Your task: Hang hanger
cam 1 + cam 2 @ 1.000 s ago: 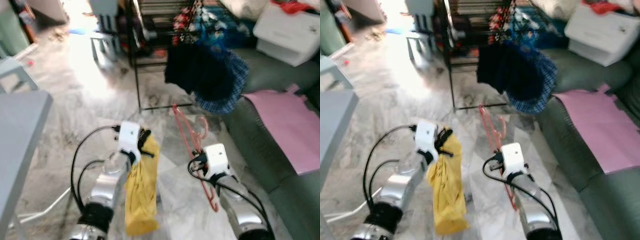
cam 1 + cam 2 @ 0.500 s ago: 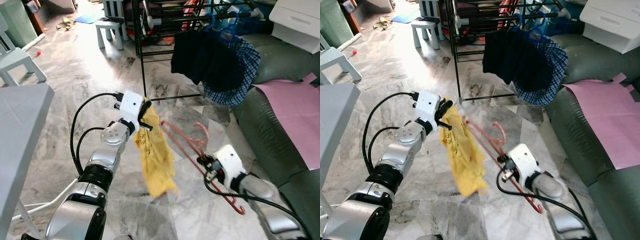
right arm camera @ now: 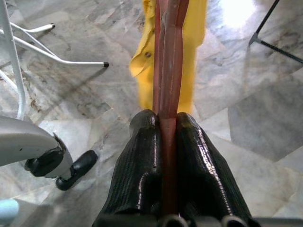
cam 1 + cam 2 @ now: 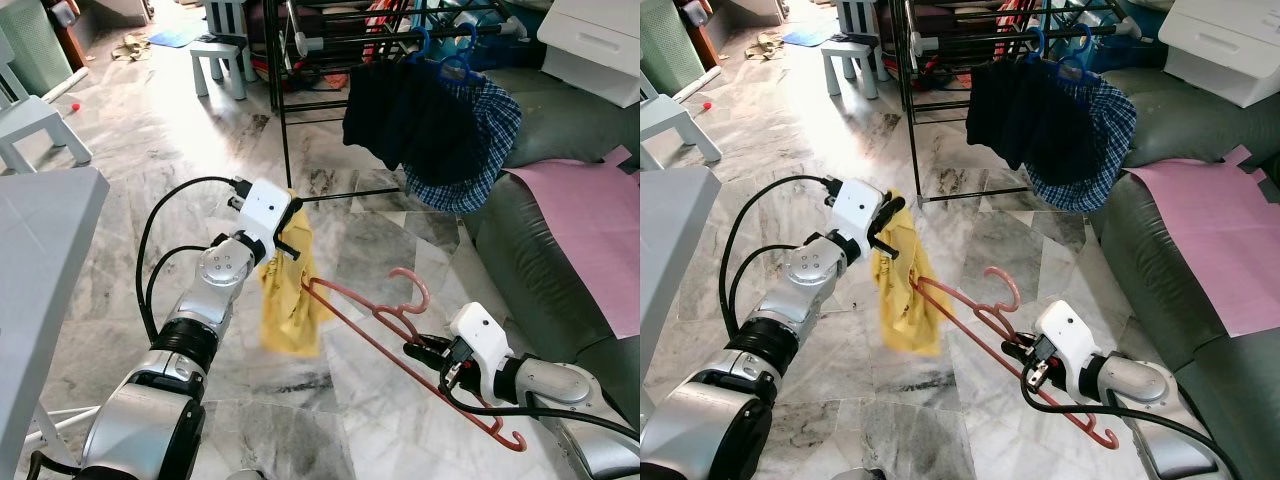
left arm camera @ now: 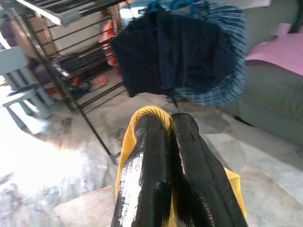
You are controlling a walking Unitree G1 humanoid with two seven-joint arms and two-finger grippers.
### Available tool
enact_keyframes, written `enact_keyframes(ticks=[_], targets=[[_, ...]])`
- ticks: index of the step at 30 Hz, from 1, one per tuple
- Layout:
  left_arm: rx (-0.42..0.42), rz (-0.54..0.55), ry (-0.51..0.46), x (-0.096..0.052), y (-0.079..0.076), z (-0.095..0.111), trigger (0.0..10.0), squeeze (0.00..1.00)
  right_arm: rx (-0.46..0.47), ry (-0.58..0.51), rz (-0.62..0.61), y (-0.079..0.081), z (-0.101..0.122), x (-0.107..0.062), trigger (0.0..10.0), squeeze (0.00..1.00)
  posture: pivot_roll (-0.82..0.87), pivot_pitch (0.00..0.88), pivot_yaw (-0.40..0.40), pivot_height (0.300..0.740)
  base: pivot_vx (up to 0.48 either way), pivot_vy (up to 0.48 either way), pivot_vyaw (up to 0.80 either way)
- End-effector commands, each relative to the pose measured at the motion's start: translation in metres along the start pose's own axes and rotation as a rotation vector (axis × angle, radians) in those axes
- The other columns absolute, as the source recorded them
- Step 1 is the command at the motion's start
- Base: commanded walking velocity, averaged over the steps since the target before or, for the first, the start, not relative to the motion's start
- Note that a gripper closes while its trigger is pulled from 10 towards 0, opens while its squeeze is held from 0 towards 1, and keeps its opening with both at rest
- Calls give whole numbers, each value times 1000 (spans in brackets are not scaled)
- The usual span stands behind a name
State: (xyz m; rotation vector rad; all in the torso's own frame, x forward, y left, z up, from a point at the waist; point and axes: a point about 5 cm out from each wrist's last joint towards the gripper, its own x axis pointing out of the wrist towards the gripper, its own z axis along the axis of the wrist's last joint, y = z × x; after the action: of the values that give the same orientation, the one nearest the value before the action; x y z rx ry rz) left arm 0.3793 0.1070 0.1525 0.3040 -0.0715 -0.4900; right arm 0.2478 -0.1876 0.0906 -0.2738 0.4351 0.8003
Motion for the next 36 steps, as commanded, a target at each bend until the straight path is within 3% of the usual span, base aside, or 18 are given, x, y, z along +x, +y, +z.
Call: enact_keyframes(ticks=[1,8,11,13,15,18,22,26,36], targets=[[31,-23,-63,2,1,13,10000,0,-34,-17,-9,-1,6,2,10000,0,-75,98,38,740,0,0,0],[54,-194,-145,-3,-15,25,10000,0,-17,-51,-109,-15,13,8,10000,0,-75,94,31,740,0,0,0],[10,-228,-188,-4,-19,33,10000,0,-16,-50,-103,-17,14,10,10000,0,-68,90,24,740,0,0,0],[64,-284,-196,-5,-26,36,10000,0,-18,-41,-110,-17,12,11,10000,0,-67,88,21,740,0,0,0],[47,-345,-231,-7,-36,45,10000,0,-16,-26,-98,-16,8,11,10000,0,-61,85,16,740,0,0,0],[32,-359,-256,-7,-41,50,10000,0,-15,-24,-80,-15,7,12,10000,0,-60,83,15,740,0,0,0],[82,-328,-234,-5,-41,43,10000,0,-4,-27,-8,-7,7,13,10000,0,-66,78,17,740,0,0,0],[-42,-385,-279,-8,-46,60,10000,0,13,3,-46,-11,-2,16,10000,0,-67,71,20,740,0,0,0],[-196,-414,-419,-11,-46,112,10000,0,117,8,-63,-4,-15,31,10000,0,-52,62,19,740,0,0,0]])
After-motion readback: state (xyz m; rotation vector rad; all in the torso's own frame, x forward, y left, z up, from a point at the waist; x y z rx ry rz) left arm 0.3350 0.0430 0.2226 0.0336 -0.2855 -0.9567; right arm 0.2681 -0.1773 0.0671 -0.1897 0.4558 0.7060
